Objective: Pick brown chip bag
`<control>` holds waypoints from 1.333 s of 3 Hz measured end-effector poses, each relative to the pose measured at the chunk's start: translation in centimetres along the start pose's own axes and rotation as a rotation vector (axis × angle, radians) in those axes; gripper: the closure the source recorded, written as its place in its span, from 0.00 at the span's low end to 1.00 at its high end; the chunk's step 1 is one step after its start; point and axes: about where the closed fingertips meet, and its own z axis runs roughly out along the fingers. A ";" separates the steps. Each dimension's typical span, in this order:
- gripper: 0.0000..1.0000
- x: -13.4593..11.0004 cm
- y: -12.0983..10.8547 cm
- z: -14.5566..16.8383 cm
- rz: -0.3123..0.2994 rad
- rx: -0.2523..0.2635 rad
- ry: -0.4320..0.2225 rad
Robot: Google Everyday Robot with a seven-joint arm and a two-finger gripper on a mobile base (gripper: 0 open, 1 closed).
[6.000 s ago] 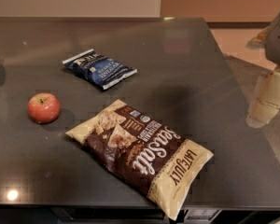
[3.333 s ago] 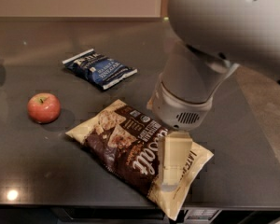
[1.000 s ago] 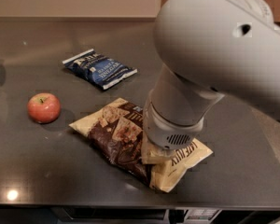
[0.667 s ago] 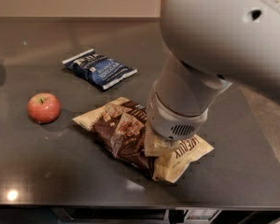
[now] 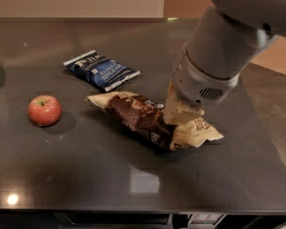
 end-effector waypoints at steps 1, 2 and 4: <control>1.00 0.7 -2.5 -3.5 -0.012 0.070 -0.026; 1.00 0.7 -4.0 -6.3 -0.033 0.121 -0.052; 1.00 -0.5 -5.2 -10.8 -0.090 0.206 -0.113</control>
Offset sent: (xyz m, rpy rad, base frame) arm 0.0464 -0.0315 0.0905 0.0895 -0.1552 0.0259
